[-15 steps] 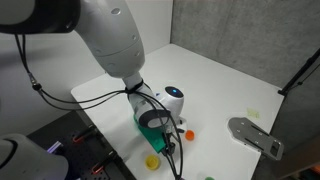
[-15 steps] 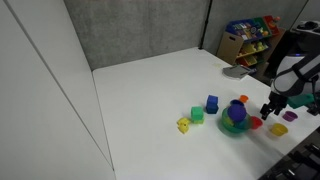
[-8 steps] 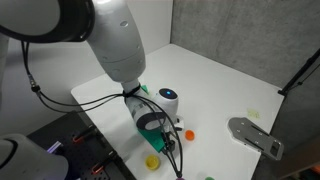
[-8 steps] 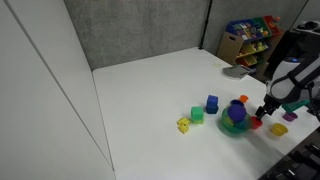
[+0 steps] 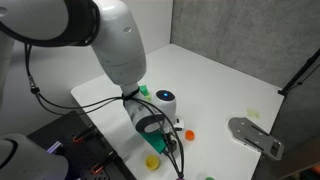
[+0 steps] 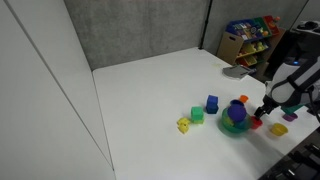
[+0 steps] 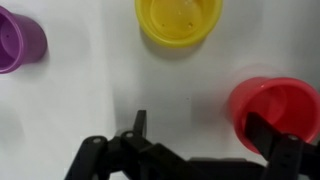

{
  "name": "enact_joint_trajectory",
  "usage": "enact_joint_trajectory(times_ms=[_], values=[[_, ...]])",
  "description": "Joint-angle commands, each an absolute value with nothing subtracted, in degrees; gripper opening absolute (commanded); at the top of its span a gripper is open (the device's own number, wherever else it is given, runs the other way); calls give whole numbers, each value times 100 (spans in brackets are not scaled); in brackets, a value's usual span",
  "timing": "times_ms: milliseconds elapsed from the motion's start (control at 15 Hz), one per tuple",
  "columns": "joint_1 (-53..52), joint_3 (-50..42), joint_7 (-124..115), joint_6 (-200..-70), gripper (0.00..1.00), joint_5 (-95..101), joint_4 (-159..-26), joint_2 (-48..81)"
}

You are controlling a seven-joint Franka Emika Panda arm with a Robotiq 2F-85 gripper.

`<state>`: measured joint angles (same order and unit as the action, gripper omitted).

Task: Pick up the orange bowl and put it inside the blue bowl that is stacked onto the yellow bowl

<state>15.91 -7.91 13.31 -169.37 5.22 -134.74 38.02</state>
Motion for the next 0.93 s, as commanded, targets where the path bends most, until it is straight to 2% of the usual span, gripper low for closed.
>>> enact_joint_trajectory(times_ms=[0,133,200,267,533,800,867], values=[[1642,-897,1375,-17049,100,637,-13419,3756],[1649,-939,1358,-17068,100,629,-13390,3759],[1627,-975,1328,-17081,78,626,-13381,3773],[1621,-995,1320,-17067,74,625,-13373,3780],[1591,-1047,1292,-17077,40,626,-13379,3790],[1591,-1050,1262,-17063,9,599,-13396,3743],[1596,-1055,1248,-17066,4,588,-13389,3739]])
